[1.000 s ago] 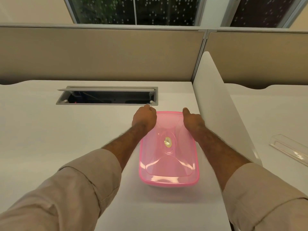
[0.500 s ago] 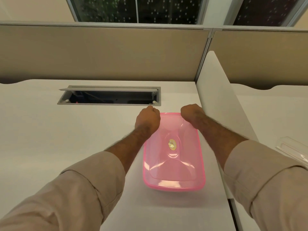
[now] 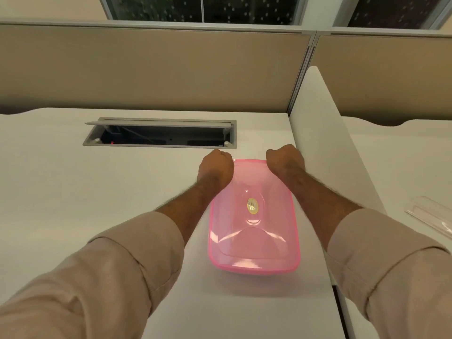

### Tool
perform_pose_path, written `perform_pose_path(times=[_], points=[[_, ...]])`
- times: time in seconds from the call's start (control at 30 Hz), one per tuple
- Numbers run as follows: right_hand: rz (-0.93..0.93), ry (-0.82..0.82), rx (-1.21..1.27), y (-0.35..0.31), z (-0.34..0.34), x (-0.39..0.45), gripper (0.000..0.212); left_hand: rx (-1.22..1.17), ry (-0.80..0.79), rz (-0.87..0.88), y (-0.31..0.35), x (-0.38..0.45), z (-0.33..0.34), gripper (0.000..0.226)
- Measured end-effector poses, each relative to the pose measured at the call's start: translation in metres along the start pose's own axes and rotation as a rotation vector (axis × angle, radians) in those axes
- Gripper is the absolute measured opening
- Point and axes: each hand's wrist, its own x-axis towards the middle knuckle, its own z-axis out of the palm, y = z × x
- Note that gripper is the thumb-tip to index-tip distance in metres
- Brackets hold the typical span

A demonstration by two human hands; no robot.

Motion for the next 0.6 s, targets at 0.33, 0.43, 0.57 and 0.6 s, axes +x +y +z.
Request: perform_pose_path(times=[0.33,0.43,0.57,0.6], points=[[-0.015,0.095,0.018,0.063,-0.006,-0.098,0.054,0.352,0.001,0.164,-0.002,-0.003,-0.004,0.031],[0.041,0.104,0.049,0.088,-0.004,-0.134,0.058,0.369,0.009,0.172,-0.002,-0.004,-0.006,0.028],[0.098,0.129,0.169,0.103,0.0,-0.155,0.062,0.33,-0.004,0.146,-0.003,-0.002,-0.005,0.025],[0.1,0.117,0.217,0.104,0.0,-0.155,0.062,0.317,-0.004,0.146,-0.003,-0.001,-0.004,0.025]])
